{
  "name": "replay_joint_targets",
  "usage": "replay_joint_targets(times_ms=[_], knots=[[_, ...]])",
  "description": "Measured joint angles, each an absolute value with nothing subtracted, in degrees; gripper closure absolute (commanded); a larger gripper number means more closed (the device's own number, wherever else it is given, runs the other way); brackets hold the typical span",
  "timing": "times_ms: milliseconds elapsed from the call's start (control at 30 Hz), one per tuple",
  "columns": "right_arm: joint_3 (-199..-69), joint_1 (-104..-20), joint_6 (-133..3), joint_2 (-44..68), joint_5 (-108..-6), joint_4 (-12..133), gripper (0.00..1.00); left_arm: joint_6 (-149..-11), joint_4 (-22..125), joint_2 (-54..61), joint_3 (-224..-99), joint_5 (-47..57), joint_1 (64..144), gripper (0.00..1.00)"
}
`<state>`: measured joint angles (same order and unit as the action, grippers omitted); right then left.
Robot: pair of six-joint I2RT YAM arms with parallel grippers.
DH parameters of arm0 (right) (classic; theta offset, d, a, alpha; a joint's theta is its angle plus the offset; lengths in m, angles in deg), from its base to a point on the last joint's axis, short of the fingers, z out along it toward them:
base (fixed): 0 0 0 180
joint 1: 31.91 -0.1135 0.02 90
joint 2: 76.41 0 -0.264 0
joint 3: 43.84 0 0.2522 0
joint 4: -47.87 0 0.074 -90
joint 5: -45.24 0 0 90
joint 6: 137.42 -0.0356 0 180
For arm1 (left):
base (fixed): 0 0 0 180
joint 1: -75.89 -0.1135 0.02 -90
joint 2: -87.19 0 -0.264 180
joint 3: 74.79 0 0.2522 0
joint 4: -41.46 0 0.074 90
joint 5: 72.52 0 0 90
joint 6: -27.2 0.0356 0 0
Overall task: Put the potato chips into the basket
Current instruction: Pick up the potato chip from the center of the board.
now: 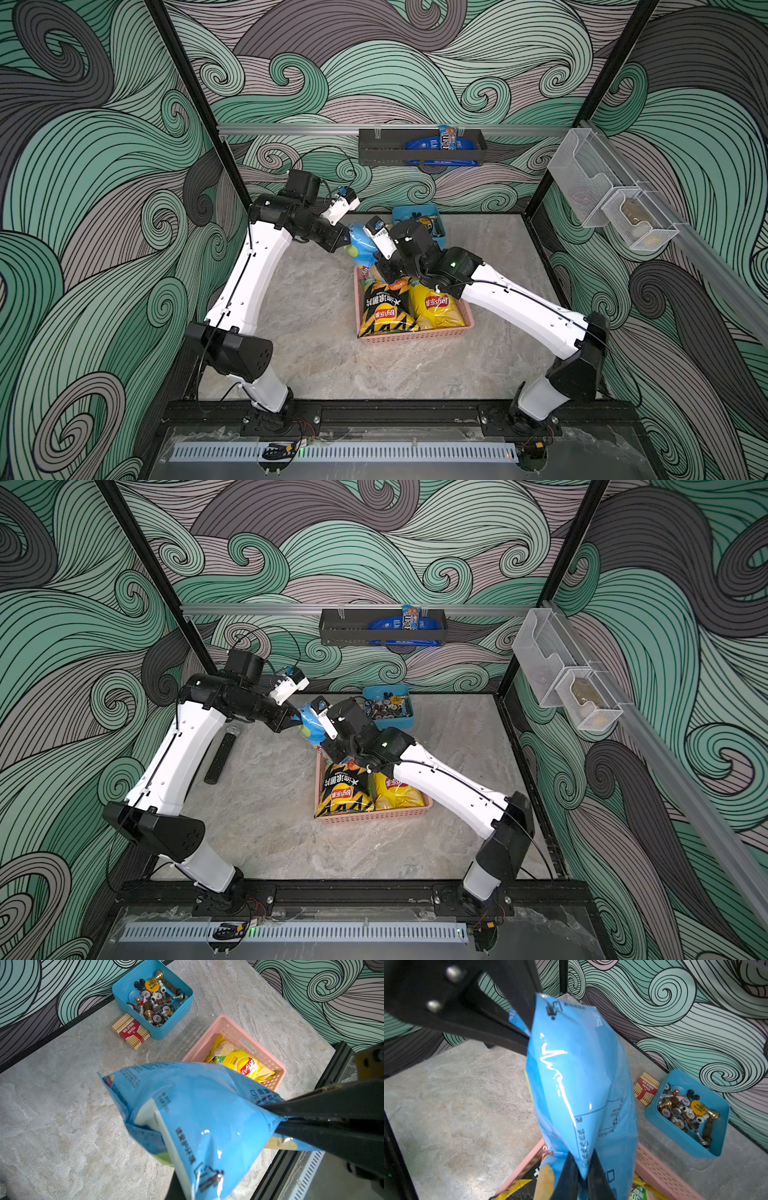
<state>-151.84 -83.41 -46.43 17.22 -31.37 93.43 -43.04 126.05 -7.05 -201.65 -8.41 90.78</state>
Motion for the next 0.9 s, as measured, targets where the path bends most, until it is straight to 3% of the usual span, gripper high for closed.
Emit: replay_joint_targets(times_ms=[167, 333, 600, 900], knots=[[-151.84, -82.69, -47.74, 16.34, -33.56, 95.04, 0.99, -45.35, 124.61, -5.95, -203.09, -6.59, 90.76, 0.48], [-151.75, -79.48, -50.69, 13.76, -39.77, 94.78, 1.00, -47.38, 122.14, -4.69, -205.30, -4.15, 90.56, 0.35], [-145.06, -64.35, -56.76, 3.62, -53.08, 93.43, 1.00, -50.29, 116.17, -2.02, -202.04, -3.69, 84.40, 0.28], [-128.89, -46.19, -64.59, -6.69, -70.80, 91.33, 1.00, -50.60, 103.32, 9.02, -167.34, -4.21, 78.54, 0.27]])
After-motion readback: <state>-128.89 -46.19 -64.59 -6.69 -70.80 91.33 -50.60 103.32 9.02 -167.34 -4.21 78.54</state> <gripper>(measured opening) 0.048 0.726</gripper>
